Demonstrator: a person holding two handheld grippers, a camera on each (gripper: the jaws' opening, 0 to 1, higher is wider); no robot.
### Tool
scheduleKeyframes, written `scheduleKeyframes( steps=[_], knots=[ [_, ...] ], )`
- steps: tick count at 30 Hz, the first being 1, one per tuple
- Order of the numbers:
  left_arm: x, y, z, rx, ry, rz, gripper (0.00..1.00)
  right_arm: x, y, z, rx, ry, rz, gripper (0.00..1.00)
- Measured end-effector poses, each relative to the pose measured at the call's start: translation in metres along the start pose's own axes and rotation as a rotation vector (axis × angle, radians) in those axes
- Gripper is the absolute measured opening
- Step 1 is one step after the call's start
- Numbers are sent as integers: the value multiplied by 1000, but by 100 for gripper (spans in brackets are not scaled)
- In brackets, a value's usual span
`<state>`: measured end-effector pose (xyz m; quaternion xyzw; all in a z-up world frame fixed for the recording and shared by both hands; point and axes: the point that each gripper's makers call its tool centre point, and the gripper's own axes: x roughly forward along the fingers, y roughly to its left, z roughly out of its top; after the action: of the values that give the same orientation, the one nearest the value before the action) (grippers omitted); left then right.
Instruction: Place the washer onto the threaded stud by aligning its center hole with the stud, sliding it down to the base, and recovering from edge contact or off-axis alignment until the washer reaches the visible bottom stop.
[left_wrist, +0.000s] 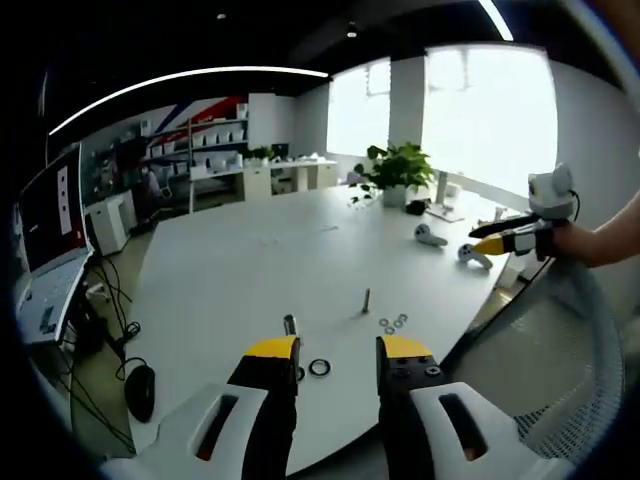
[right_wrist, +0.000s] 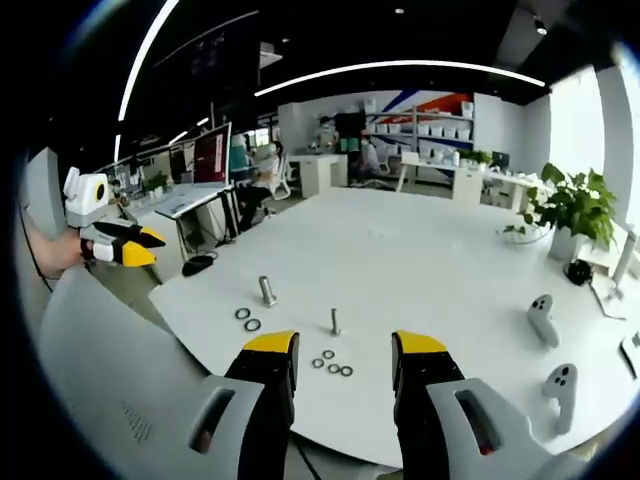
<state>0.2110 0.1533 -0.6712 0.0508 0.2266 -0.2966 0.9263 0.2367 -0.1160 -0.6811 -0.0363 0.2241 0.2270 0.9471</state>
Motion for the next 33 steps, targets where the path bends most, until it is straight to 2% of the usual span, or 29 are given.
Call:
scheduleKeyframes(
  steps=[5,9,12,16,27,33],
  knots=[
    [-1,2,-4,1,16,13,28,2,4,-7,-25,40,10,37],
    [-1,5,-4,-7,16,23,28,2,3,-7,-16,39,9,37],
    [-5,7,5,-55,-42,24,29,3,5,-12,-22,63,12,37],
    [-1,8,-2,-48,0,26,29,5,5,-16,-21,90,12,37],
    [-1,9,-3,-36,7,34,28,6,4,-22,-43,118,16,37],
    [-1,15,-3,-90,6,53,28,6,4,-22,-29,121,15,37]
  ],
)
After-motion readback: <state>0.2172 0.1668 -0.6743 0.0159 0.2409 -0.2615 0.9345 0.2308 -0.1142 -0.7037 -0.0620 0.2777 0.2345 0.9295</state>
